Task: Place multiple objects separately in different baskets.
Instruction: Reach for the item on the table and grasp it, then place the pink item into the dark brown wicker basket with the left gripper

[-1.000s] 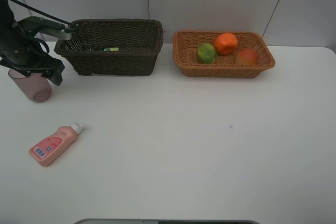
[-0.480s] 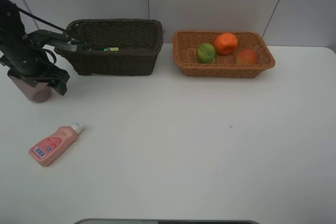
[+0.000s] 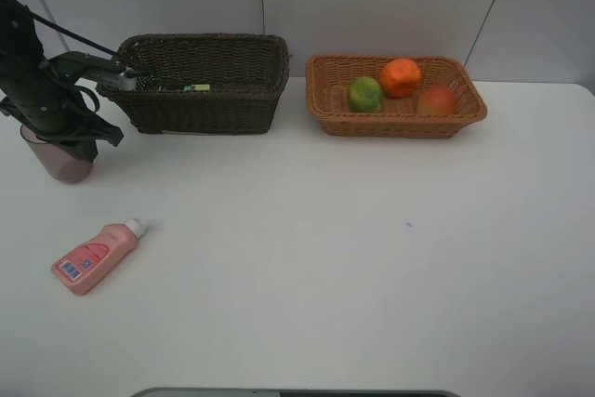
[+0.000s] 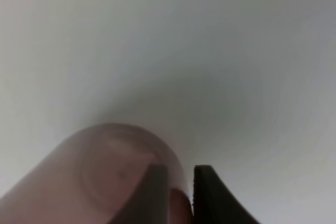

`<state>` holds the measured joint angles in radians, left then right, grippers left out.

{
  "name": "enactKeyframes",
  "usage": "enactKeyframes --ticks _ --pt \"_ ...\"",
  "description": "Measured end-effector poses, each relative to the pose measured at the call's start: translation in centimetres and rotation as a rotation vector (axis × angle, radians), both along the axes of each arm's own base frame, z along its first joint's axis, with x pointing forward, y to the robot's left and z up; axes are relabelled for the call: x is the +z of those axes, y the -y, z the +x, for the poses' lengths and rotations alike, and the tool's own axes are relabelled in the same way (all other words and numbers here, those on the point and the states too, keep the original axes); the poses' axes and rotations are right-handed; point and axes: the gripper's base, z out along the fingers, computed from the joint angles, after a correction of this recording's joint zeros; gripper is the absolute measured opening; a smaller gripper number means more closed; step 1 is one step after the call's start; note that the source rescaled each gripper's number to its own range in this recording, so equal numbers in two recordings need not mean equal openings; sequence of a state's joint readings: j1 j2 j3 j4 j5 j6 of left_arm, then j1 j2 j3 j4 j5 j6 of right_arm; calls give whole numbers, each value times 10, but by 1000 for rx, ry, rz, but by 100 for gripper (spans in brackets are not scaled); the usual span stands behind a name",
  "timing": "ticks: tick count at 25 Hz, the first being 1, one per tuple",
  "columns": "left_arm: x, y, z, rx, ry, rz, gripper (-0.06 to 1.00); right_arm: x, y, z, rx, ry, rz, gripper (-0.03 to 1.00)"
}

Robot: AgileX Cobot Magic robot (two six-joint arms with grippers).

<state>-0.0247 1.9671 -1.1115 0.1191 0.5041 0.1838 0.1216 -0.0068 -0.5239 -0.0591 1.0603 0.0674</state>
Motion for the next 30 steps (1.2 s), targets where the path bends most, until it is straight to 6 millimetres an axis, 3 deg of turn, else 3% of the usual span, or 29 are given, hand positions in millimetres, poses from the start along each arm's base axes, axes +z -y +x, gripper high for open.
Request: enactKeyframes --ticks 21,30 --pt "3 0 -1 1 1 1 0 0 0 0 0 0 0 89" --pt "47 -1 -8 13 83 0 0 0 0 0 0 0 0 89"
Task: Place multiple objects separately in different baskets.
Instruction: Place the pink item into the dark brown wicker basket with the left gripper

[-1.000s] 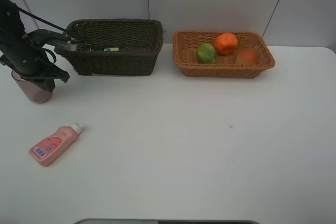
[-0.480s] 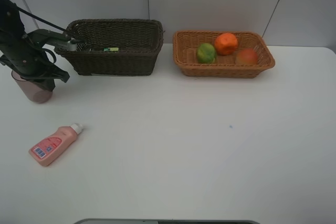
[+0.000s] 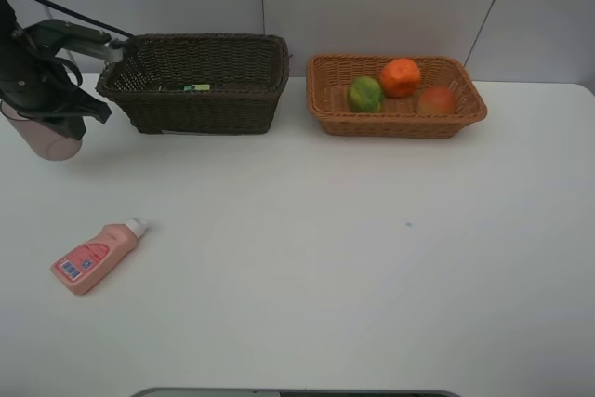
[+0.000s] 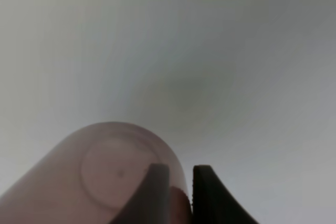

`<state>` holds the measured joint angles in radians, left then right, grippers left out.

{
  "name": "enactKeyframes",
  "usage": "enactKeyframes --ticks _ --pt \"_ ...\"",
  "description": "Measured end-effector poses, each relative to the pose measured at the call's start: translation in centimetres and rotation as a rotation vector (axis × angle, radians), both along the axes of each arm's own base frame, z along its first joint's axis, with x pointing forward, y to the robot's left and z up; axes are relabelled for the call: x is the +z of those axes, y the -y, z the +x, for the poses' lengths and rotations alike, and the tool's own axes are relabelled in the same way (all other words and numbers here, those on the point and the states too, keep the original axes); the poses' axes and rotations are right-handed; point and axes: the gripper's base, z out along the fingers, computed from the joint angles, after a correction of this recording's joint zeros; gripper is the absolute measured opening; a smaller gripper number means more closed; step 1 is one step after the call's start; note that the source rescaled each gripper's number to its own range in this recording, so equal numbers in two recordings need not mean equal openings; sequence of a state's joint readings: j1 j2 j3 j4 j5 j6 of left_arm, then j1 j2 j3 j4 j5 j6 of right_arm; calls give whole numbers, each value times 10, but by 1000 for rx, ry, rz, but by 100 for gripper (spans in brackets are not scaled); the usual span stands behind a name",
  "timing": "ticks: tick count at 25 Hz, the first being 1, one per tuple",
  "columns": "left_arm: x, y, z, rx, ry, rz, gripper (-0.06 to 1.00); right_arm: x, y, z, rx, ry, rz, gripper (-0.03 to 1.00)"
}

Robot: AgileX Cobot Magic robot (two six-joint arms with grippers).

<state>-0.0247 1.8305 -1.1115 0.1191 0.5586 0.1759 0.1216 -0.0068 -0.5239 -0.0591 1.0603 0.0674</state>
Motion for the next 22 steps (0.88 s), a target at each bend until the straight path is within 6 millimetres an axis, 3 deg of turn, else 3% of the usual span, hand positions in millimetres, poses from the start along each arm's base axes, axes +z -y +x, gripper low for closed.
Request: enactKeyframes --ticks 7,16,19,22 --pt "42 23 -1 -9 98 -20 0 0 0 0 0 0 0 89" --pt "102 96 19 -168 257 -67 0 0 0 0 0 0 0 89" --pt "109 118 27 -219 324 -89 0 0 0 0 0 0 0 89" --pt "102 139 36 -267 376 -112 0 0 0 0 0 0 0 89"
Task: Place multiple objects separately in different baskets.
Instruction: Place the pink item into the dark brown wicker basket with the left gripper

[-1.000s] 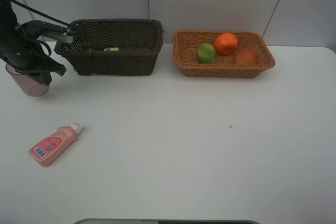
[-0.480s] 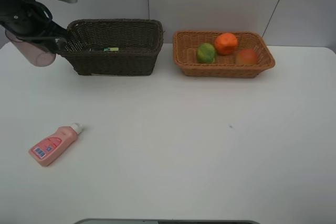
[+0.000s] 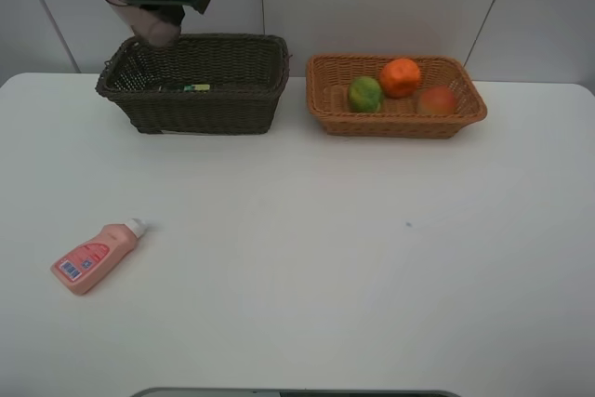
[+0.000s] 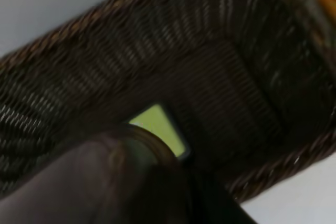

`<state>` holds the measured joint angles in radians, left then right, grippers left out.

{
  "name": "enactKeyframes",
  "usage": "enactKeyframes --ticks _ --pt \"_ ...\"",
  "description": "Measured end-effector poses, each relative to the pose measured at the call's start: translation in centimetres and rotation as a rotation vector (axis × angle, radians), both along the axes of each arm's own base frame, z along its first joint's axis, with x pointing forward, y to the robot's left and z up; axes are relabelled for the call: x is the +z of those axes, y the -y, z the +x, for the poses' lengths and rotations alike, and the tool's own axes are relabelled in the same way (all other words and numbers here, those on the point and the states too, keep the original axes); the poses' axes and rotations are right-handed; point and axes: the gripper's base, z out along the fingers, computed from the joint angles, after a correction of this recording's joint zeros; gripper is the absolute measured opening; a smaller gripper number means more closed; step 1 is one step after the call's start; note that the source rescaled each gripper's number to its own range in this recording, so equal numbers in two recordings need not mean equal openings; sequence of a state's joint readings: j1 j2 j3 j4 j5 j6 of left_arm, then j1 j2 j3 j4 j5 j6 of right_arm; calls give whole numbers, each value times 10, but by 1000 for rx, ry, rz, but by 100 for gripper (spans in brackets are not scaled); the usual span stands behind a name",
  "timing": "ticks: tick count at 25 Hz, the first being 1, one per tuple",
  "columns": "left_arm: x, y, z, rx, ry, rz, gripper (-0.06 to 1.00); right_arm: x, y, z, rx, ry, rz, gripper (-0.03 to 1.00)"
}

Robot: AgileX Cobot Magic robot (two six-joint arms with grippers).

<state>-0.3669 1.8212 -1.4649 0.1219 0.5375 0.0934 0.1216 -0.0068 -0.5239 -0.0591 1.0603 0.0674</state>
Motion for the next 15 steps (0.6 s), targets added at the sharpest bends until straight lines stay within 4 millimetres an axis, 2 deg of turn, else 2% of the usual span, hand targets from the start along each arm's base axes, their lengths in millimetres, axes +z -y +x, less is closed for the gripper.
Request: enactKeyframes --ticks 6,15 --pt "-33 32 20 -72 99 -50 0 0 0 0 0 0 0 89" --pt "-107 55 44 -118 149 -89 0 0 0 0 0 0 0 89"
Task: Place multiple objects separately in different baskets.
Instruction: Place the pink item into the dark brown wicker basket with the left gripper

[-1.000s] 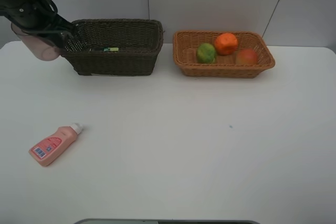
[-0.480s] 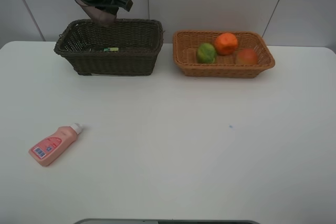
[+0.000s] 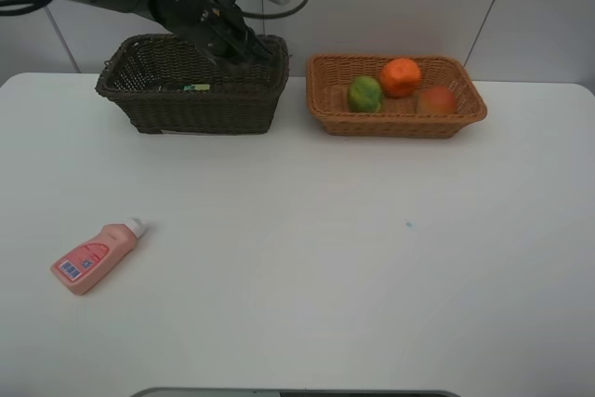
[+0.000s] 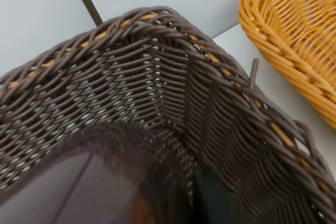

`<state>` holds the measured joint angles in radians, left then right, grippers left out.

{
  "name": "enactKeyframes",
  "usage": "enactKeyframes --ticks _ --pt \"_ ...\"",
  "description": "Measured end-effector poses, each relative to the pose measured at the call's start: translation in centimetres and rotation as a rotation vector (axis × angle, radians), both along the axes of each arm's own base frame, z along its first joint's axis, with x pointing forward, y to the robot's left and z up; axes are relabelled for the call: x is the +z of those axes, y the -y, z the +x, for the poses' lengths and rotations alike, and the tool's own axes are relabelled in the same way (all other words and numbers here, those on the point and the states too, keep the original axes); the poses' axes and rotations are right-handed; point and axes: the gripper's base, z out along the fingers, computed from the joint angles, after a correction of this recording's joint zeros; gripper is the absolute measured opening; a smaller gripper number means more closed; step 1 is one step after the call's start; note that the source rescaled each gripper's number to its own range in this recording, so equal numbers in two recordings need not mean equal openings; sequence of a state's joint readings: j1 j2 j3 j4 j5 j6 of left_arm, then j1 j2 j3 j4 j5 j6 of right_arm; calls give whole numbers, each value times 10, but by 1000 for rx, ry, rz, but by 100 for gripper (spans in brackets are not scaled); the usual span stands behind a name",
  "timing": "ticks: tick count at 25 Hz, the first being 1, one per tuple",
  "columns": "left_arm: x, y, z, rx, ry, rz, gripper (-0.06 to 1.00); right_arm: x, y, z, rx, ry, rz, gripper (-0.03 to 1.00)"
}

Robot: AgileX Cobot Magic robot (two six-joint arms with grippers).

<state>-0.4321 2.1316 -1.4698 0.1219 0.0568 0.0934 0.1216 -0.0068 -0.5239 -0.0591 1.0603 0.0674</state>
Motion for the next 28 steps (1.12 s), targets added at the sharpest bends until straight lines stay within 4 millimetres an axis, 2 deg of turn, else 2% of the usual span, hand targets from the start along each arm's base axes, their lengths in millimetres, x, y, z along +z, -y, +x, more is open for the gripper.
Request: enactKeyframes --ticks 4,12,21,22,24,28 --pt "-15 4 6 -7 33 -24 0 0 0 0 0 0 0 89" --pt "-33 5 8 -4 20 -29 0 0 0 0 0 0 0 89" --pt "-38 3 4 10 -41 -5 2 0 0 0 0 0 1 89" --pt "-38 3 4 10 -41 -5 5 0 0 0 0 0 1 89" --pt "-37 2 5 10 -37 -8 20 0 0 0 0 0 1 89" --pt "-36 1 6 15 -29 -13 68 0 0 0 0 0 1 89"
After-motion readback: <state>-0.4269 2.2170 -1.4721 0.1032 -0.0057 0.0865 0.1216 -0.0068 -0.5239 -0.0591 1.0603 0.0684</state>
